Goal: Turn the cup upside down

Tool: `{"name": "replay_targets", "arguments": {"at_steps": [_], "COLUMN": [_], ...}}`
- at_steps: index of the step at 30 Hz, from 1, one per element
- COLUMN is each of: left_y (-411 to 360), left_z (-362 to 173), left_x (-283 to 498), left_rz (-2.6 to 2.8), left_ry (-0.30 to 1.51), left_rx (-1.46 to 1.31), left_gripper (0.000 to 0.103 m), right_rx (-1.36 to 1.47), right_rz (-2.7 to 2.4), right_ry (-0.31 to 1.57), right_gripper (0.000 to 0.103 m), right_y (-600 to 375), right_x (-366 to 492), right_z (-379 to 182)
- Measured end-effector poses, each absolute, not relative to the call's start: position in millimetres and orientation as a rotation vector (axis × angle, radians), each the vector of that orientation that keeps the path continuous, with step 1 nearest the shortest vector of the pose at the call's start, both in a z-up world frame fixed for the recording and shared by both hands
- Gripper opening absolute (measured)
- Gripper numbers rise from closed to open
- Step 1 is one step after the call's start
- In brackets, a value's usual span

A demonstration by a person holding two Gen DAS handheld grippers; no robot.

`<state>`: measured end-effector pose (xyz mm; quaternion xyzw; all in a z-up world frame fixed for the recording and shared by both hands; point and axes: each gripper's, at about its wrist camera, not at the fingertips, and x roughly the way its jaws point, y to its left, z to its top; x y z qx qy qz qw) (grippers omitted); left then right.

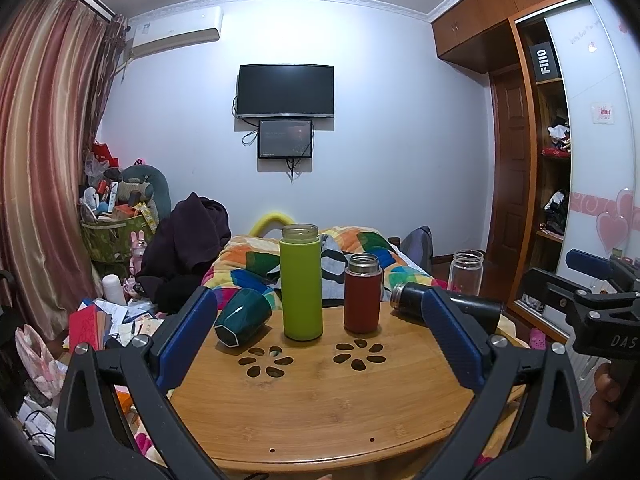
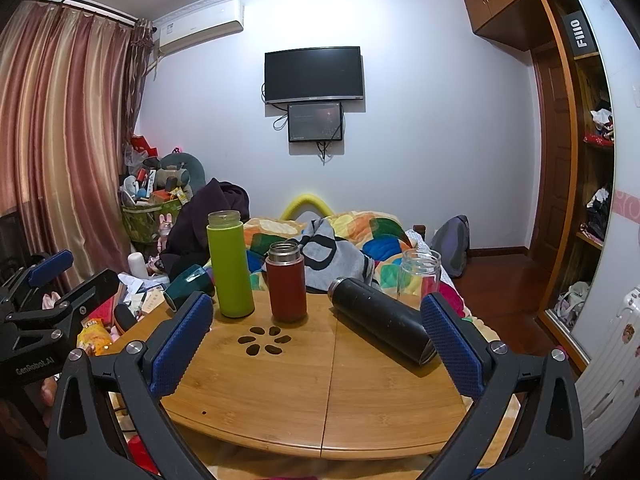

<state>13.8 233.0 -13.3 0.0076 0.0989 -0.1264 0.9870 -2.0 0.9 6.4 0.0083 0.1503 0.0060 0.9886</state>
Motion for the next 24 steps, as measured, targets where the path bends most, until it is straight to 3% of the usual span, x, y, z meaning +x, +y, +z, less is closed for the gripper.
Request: {"name": "replay_targets", "arguments": {"at_steps": [24], "left_y": [233.5], "left_z": [-17.4], "left_x": [16.7], "left_rz": [-0.252], "left_ry": [0.204], "left_rx": [0.013], "left_gripper": [0.103], "right_rx": [0.007], "right_rz": [0.015], "right_ry": [0.294], "right_gripper": [0.103], "right_y": [4.1], "right_x": [-3.5], "right_z": [15.0]}}
